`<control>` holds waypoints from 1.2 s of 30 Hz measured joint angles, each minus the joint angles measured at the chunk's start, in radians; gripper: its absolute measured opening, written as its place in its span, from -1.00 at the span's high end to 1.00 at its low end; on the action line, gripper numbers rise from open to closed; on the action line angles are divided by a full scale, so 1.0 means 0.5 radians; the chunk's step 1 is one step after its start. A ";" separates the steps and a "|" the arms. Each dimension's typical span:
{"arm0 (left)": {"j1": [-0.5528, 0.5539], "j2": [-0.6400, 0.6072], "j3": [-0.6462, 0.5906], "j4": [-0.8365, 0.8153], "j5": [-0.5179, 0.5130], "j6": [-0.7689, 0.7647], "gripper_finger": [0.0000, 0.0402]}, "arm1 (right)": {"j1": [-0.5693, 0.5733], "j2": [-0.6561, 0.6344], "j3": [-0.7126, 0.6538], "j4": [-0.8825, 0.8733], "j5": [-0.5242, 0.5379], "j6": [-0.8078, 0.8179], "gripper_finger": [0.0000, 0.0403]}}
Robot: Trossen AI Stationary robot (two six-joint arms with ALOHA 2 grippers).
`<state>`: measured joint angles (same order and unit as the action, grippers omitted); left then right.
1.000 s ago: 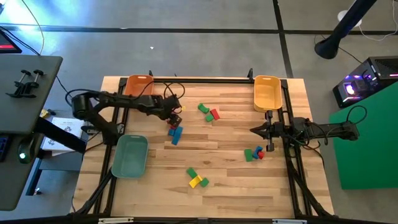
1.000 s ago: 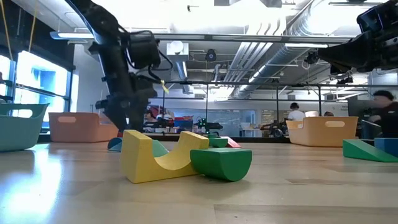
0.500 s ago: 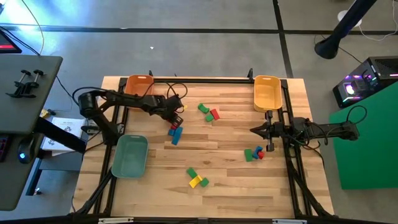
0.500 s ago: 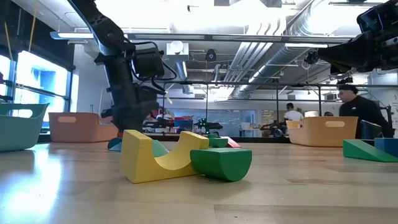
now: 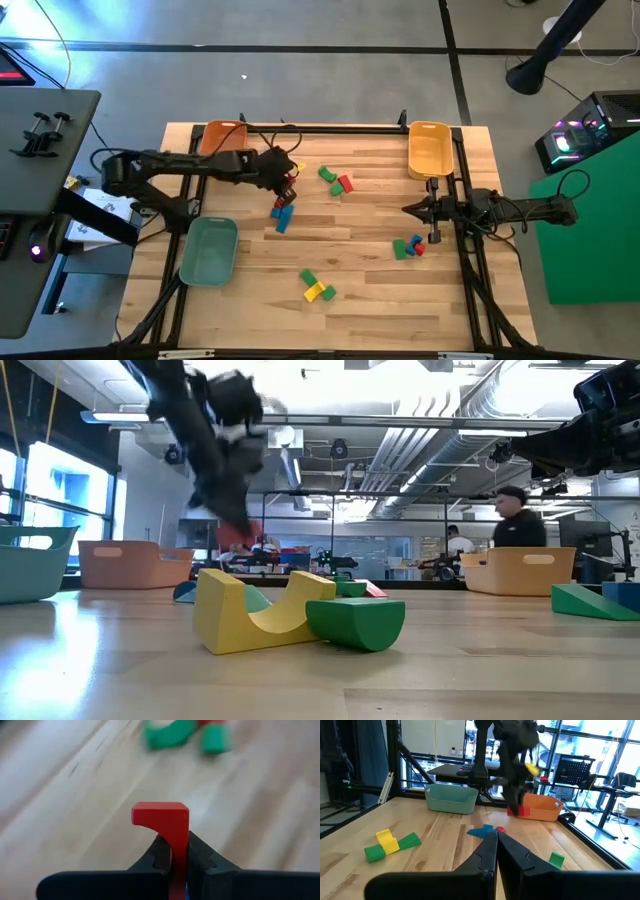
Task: Sort blocks by size
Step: Put the red arch block into the blue bin
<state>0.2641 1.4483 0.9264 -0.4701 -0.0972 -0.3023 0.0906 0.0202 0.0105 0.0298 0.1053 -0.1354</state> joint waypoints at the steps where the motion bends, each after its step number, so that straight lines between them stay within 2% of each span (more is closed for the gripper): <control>1: -0.050 -0.036 0.034 -0.014 -0.001 0.062 0.97 | 0.000 0.000 -0.001 0.000 0.000 -0.003 0.98; 5: -0.332 -0.179 0.143 -0.021 0.000 0.382 0.97 | 0.000 0.000 0.000 0.000 0.000 0.006 0.98; 7: -0.499 -0.221 0.197 -0.004 -0.031 0.432 0.97 | -0.001 0.001 -0.001 0.000 0.000 -0.003 0.98; 11: -0.835 -0.254 0.349 -0.046 -0.215 0.342 0.97 | -0.001 0.001 -0.001 0.000 0.000 0.005 0.98; 15: -1.159 -0.253 0.515 -0.365 -0.445 0.123 0.97 | 0.000 0.000 0.000 0.000 0.000 -0.001 0.98; 17: -1.289 -0.255 0.569 -0.602 -0.540 -0.103 0.97 | -0.001 0.000 -0.001 0.000 0.000 0.006 0.98; 21: -1.489 -0.254 0.611 -1.112 -0.564 -0.806 0.95 | -0.001 0.000 0.000 0.000 0.000 -0.001 0.98; 28: -1.872 -0.254 0.563 -1.850 -0.384 -1.888 0.94 | 0.000 0.000 0.000 0.000 0.000 0.000 0.98; 31: -2.012 -0.277 0.491 -1.933 -0.340 -2.195 0.94 | 0.000 0.000 0.000 0.000 0.000 0.000 0.98; 36: -2.166 -0.448 0.159 -1.732 -0.149 -2.736 0.96 | -0.001 0.000 0.000 0.000 0.000 0.006 0.98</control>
<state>-0.8188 1.2246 1.0060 -1.3360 -0.1718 -1.6701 0.0902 0.0204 0.0105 0.0296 0.1055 -0.1326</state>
